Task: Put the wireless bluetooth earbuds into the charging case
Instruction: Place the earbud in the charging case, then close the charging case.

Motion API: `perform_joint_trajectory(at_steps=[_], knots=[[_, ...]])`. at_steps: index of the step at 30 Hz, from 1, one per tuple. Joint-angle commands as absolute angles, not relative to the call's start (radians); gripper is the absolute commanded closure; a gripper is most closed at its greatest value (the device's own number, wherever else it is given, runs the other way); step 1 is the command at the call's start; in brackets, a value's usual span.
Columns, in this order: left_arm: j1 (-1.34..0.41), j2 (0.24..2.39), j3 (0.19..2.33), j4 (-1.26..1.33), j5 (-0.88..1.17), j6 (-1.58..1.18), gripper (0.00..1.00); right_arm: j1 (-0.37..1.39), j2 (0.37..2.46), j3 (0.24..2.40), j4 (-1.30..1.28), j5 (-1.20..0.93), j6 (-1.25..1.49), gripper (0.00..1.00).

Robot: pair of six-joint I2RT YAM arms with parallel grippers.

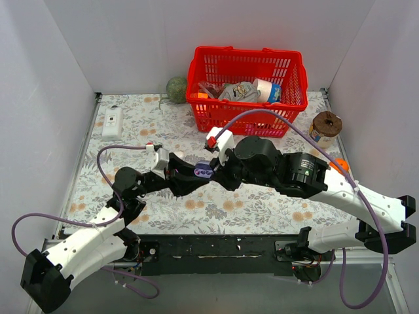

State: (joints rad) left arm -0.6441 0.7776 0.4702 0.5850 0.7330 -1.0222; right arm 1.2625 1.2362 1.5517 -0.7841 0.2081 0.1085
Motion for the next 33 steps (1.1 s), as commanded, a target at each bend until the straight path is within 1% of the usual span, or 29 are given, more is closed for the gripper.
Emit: perform_joint_trajectory(at_steps=[1,4,7,9,15,19,25,32,33], knots=[[-0.643,0.752,0.477,0.663,0.698,-1.029,1.0,1.266,1.19,1.543,-0.747,0.225,0.132,0.61],[-0.641,0.744,0.469,0.657,0.698,-1.028,1.0,1.266,1.151,1.539,-0.704,0.27,0.135,0.53],[-0.641,0.741,0.459,0.658,0.696,-1.032,1.0,1.266,1.112,1.516,-0.66,0.305,0.138,0.51],[-0.641,0.738,0.457,0.658,0.695,-1.034,1.0,1.264,1.103,1.511,-0.65,0.324,0.14,0.51],[-0.641,0.741,0.453,0.67,0.706,-1.04,1.0,1.259,1.075,1.465,-0.608,0.425,0.146,0.55],[-0.641,0.758,0.456,0.684,0.736,-1.054,1.0,1.226,1.136,1.512,-0.636,0.445,0.161,0.56],[-0.641,0.756,0.446,0.709,0.782,-1.065,1.0,1.181,1.213,1.548,-0.643,0.382,0.16,0.59],[-0.641,0.755,0.434,0.719,0.808,-1.063,1.0,1.158,1.226,1.534,-0.594,0.275,0.138,0.61],[-0.641,0.755,0.437,0.718,0.807,-1.06,1.0,1.158,1.22,1.531,-0.586,0.231,0.134,0.61]])
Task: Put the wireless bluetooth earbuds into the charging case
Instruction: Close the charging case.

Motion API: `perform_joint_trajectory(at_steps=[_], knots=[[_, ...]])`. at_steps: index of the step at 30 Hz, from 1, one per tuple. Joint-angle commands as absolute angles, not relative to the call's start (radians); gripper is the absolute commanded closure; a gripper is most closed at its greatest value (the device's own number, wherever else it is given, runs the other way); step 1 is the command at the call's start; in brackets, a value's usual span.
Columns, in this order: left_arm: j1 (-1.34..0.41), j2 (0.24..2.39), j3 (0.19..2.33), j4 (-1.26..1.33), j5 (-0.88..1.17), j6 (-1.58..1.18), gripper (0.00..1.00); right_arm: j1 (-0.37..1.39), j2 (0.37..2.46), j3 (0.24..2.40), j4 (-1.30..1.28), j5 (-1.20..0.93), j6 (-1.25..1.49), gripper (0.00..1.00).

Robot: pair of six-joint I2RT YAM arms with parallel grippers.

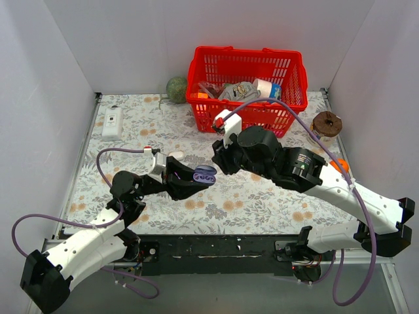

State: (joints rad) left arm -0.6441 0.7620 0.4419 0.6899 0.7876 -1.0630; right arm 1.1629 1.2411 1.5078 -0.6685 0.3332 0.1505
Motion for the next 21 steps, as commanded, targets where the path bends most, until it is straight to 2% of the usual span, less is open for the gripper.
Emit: perform_joint_trajectory(at_steps=[1,6,21], knots=[[-0.641,0.755,0.437,0.716,0.805,-1.058,1.0,1.158,1.218,1.525,-0.575,0.21,0.13,0.62],[-0.641,0.765,0.445,0.726,0.802,-1.055,1.0,1.16,1.212,1.506,-0.578,0.081,0.109,0.63],[-0.641,0.776,0.457,0.715,0.75,-1.042,1.0,1.16,1.177,1.445,-0.578,-0.018,0.123,0.66]])
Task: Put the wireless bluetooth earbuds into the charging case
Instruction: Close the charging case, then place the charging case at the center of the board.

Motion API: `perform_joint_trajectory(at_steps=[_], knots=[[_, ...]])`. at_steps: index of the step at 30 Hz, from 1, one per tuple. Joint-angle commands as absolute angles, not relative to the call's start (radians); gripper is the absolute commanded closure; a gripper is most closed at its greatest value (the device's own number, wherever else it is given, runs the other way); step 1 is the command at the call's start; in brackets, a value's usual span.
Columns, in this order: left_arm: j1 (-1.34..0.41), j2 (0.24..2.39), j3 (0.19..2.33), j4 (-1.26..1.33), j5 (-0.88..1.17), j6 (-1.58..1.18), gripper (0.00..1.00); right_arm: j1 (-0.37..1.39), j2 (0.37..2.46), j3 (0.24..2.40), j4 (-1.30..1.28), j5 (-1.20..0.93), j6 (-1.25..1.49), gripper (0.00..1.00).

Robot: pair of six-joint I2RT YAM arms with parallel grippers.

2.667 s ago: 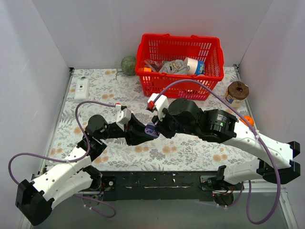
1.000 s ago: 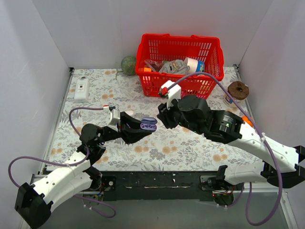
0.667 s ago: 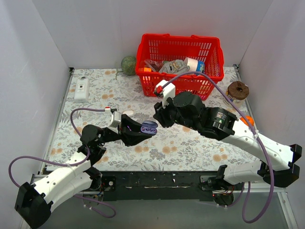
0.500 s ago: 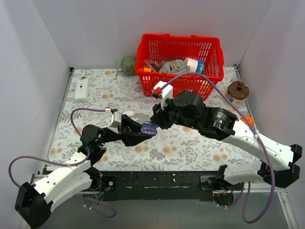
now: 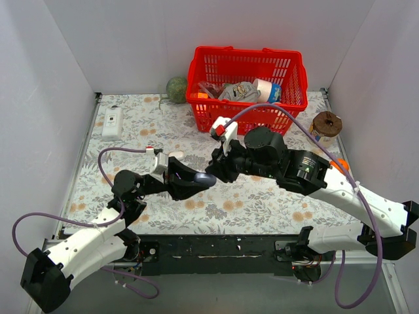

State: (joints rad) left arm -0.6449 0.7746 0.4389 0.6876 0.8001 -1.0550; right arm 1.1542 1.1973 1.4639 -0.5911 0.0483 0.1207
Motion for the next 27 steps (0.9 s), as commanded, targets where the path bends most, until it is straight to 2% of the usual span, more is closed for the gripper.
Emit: perform_joint_trajectory(at_steps=[1,4,7,9,10,14,18,27], knots=[[-0.641,0.779,0.457,0.718,0.749,-1.042,1.0,1.16,1.174,1.442,-0.578,-0.017,0.123,0.66],[-0.641,0.787,0.465,0.712,0.747,-1.042,1.0,1.158,1.161,1.433,-0.572,0.035,0.135,0.64],[-0.641,0.793,0.475,0.636,0.704,-1.04,1.0,1.157,1.1,1.386,-0.528,0.254,0.198,0.56],[-0.641,0.814,0.483,0.559,0.58,-1.078,1.0,1.125,1.034,1.341,-0.502,0.371,0.251,0.53],[-0.641,0.831,0.498,0.46,0.539,-1.095,1.0,1.105,1.02,1.304,-0.499,0.38,0.271,0.52],[-0.64,1.0,0.532,0.327,0.471,-1.19,1.0,1.019,1.016,1.197,-0.531,0.359,0.342,0.49],[-0.614,1.281,0.59,0.299,0.456,-1.382,1.0,1.014,0.968,1.065,-0.484,0.377,0.388,0.48],[-0.548,1.632,0.741,0.348,0.373,-1.448,1.0,1.012,0.854,0.917,-0.437,0.318,0.407,0.49]])
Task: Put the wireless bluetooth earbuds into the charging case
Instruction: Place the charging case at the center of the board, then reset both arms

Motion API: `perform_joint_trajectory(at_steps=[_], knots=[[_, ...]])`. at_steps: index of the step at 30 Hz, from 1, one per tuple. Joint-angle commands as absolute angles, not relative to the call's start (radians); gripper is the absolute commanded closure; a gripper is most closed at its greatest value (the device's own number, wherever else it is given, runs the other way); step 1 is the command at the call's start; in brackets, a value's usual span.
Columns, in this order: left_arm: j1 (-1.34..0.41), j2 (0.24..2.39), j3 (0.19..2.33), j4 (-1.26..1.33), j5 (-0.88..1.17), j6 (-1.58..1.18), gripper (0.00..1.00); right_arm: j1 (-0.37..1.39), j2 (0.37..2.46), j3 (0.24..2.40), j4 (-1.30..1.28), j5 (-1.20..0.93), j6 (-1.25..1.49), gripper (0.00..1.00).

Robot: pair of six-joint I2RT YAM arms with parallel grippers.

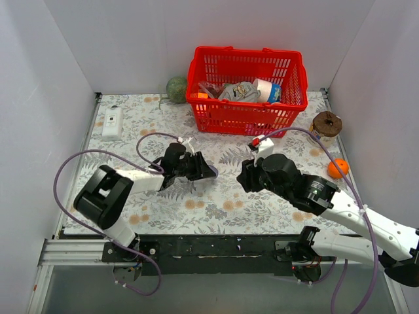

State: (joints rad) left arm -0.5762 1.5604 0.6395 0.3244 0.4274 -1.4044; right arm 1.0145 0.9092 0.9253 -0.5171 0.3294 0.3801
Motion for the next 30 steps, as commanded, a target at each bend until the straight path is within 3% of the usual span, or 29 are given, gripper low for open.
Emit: perform_joint_trajectory(at_steps=[1,5,7,13,18,19,23,24,30], knots=[[-0.543,1.658,0.762,0.322,0.367,-1.442,1.0,1.012,0.85,0.907,-0.437,0.314,0.407,0.49],[-0.534,1.778,0.833,0.279,0.325,-1.408,1.0,1.012,0.822,0.884,-0.44,0.305,0.408,0.49],[-0.525,1.808,0.866,0.247,0.316,-1.398,0.94,1.012,0.816,0.871,-0.442,0.302,0.408,0.49],[-0.512,1.864,0.919,0.146,0.278,-1.355,0.61,1.012,0.798,0.87,-0.463,0.316,0.396,0.47],[-0.477,1.807,0.89,0.086,0.262,-1.333,0.5,1.012,0.801,0.89,-0.482,0.342,0.387,0.46],[-0.466,1.765,0.882,0.06,0.259,-1.322,0.35,1.012,0.801,0.89,-0.482,0.344,0.385,0.46],[-0.417,1.617,0.847,-0.035,0.223,-1.287,0.29,1.012,0.802,0.885,-0.474,0.345,0.385,0.45],[-0.408,1.582,0.848,-0.076,0.212,-1.275,0.02,1.012,0.802,0.882,-0.471,0.347,0.384,0.45],[-0.41,1.292,0.884,-0.233,-0.062,-1.281,0.02,1.014,0.798,0.858,-0.436,0.373,0.367,0.45]])
